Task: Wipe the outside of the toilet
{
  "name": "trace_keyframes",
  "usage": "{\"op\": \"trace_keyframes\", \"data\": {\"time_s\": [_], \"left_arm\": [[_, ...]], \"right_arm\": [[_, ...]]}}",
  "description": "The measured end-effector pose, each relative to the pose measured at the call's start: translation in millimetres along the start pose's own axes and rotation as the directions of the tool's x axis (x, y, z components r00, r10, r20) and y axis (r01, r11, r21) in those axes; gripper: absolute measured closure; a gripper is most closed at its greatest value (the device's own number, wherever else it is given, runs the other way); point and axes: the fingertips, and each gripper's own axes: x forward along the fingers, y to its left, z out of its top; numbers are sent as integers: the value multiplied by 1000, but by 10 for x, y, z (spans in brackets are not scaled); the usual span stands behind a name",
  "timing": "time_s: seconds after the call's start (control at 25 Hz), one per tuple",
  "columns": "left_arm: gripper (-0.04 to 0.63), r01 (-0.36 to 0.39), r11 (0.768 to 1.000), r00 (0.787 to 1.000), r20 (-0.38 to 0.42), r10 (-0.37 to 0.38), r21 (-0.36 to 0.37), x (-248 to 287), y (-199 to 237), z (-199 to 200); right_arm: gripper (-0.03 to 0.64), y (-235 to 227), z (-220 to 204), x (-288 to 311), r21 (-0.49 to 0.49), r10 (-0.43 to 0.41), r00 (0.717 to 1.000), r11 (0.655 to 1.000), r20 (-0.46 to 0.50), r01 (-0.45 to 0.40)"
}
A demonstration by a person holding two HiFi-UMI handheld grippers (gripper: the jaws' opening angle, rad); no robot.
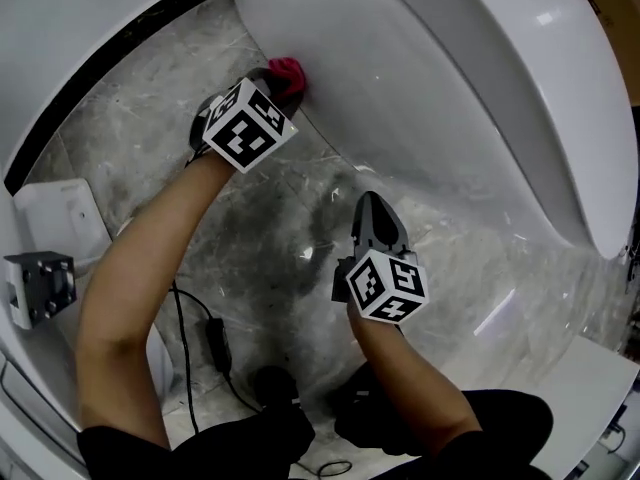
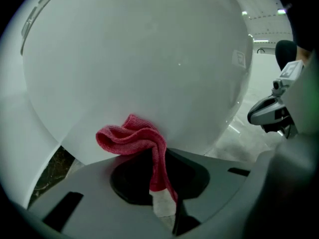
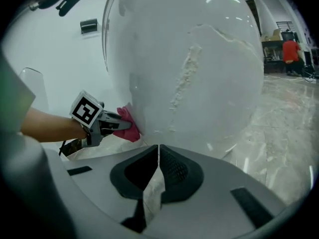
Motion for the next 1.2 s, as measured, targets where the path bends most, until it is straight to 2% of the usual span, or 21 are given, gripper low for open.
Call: {"op": "trace_keyframes", "data": {"time_s": [0.24,0.48,0.68,0.76,0.84,0.92,1.0,1.12,1.2], "left_arm": [[526,95,995,996,-3,-95,8,-26,-617,126],[528,216,974,976,-17,-215,74,-35,-1272,264],[528,369,918,929,-37,-368,144,-38,-1857,451],[528,410,892,911,-34,-411,190,-60,-2053,524],[528,437,858,894,-24,-448,270,-85,-2270,597],[529,462,833,874,2,-485,303,-102,-2390,642],[529,494,818,850,33,-525,294,-117,-2380,618],[528,553,789,802,87,-591,267,-162,-2152,457],[528,566,790,784,141,-604,235,-219,-1799,337]], "right_arm": [[578,-13,-60,-51,7,-6,1000,1000,-3,6],[578,-209,-137,-93,59,-47,998,997,-30,49],[578,-369,-178,-133,55,-78,996,995,-33,80],[578,-419,-210,-129,57,-88,995,994,-40,90],[578,-451,-222,-119,65,-95,994,993,-49,98],[580,-492,-208,-118,76,-100,994,992,-54,104],[580,-533,-174,-131,67,-100,994,992,-45,103],[580,-536,-126,-140,54,-98,995,994,-30,99],[580,-498,-92,-117,53,-84,996,995,-20,85]]}}
